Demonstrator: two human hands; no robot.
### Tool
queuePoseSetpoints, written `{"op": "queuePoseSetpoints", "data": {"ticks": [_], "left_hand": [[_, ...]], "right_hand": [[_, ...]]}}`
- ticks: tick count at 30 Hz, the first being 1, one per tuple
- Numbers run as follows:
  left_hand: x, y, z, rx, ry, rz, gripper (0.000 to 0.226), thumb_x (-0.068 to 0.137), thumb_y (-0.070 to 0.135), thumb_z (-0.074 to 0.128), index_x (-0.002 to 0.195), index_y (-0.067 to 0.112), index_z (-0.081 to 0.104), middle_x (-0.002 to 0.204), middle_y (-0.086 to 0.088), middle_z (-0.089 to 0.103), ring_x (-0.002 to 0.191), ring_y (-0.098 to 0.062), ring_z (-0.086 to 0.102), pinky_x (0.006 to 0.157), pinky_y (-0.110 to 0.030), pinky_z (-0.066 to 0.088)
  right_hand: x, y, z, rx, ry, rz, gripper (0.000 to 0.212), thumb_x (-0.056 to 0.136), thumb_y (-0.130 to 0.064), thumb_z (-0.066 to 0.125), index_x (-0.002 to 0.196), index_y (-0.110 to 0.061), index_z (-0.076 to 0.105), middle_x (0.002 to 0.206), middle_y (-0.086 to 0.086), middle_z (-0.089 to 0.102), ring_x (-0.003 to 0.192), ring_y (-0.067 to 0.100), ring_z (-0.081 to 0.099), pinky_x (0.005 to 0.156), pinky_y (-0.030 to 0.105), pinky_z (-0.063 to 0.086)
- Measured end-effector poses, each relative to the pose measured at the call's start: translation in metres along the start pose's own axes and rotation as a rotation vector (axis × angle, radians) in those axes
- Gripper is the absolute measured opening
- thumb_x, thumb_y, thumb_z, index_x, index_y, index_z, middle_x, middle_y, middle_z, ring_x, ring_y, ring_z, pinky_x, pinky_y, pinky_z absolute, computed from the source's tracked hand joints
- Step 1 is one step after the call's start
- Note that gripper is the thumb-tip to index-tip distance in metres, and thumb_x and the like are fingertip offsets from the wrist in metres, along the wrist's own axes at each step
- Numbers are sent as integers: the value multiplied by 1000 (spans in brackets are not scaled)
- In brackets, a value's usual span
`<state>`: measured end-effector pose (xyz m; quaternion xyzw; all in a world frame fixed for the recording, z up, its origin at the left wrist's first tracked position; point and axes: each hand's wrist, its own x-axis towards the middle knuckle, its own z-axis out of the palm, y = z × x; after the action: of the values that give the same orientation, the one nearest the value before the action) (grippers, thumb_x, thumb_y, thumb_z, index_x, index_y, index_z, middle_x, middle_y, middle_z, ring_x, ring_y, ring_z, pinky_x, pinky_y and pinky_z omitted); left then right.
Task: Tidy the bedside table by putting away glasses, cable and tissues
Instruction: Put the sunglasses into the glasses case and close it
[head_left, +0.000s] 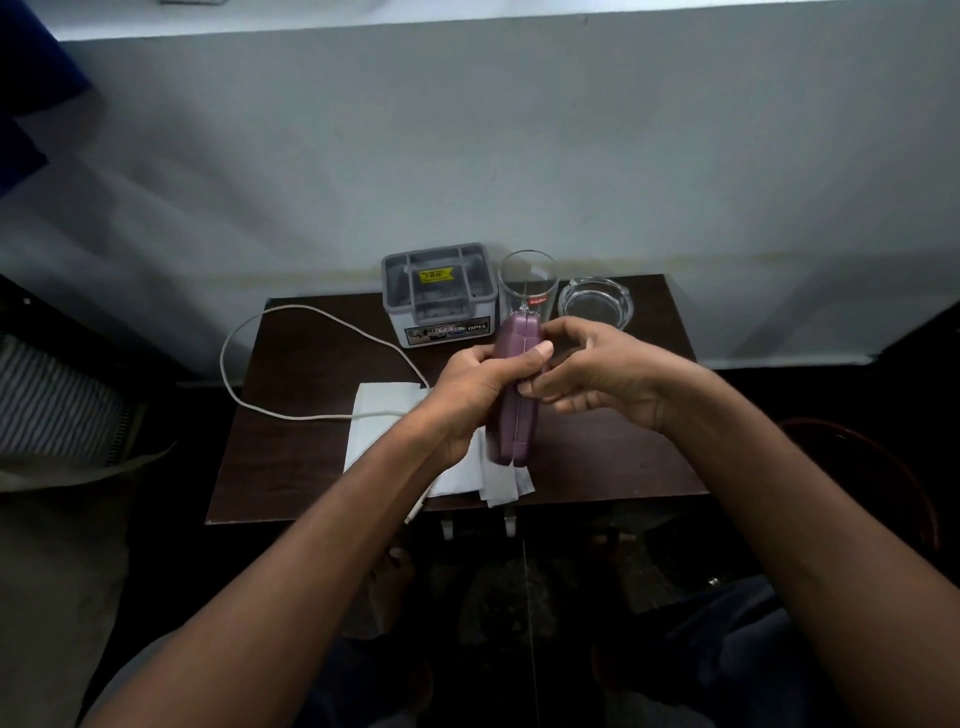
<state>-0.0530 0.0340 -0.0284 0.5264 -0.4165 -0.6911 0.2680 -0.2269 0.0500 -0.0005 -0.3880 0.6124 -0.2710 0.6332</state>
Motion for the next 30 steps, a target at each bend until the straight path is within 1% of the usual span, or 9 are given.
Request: {"op": "queuePoseSetpoints", "data": {"ticks": [5,8,10,12,16,20,23,27,30], "left_hand": [[0,-4,-2,512,324,275,73,66,71,87,114,23,61,99,4,73,90,-19,72,76,-38,60],[-5,2,-7,836,432,537,70,65,73,86,104,24,56,92,7,65,79,-17,61,65,-36,50],[-7,1,-10,921,352,714,68,63,63,93,100,20,55,95,6,60,79,-19,58,63,-38,50],[-11,-4,-11,1054,298,873,66,63,55,96,101,18,57,101,6,61,79,-19,61,58,-37,51],[-12,-16,-15,1170,338,1148,62,67,62,91,94,14,63,99,1,72,79,-22,69,62,-35,54],[-13,-15,-29,1031,217,1051,48,90,72,61,80,25,63,114,4,79,123,-16,69,98,-39,53],[-15,-10,-34,621,236,908,52,109,46,45,76,18,74,112,0,79,119,-10,70,96,-42,55],[-5,-4,-54,720,373,741,9,92,27,78,101,27,78,139,3,59,137,-13,51,112,-35,44],[-3,-5,-67,487,186,531,33,87,10,83,114,28,78,136,2,65,130,-15,61,110,-39,54]], "right_hand": [[6,1,8,208,-76,33,57,95,19,50,144,-10,58,111,15,78,92,27,78,84,39,67],[8,-5,1,525,-151,109,37,115,-20,35,138,-3,59,112,22,73,79,27,76,96,51,61],[11,-4,-8,565,-188,136,61,114,-49,26,135,-4,60,113,26,71,79,33,73,84,49,57],[11,-3,-8,481,-249,149,66,108,-59,38,122,-2,66,110,25,70,87,37,70,78,49,54],[9,1,7,483,-227,140,29,100,-28,66,117,-5,68,111,19,69,100,35,68,94,56,53],[17,2,12,581,-97,89,21,104,2,53,120,0,66,101,13,73,91,23,73,87,37,64],[25,6,13,440,-18,1,35,96,19,50,116,0,72,110,18,73,97,25,72,93,33,61],[28,7,17,346,27,-43,51,90,24,52,129,-2,73,124,22,73,112,31,68,104,42,55],[30,5,21,344,50,-74,45,93,22,53,118,-7,75,118,17,73,111,30,68,108,45,55]]}}
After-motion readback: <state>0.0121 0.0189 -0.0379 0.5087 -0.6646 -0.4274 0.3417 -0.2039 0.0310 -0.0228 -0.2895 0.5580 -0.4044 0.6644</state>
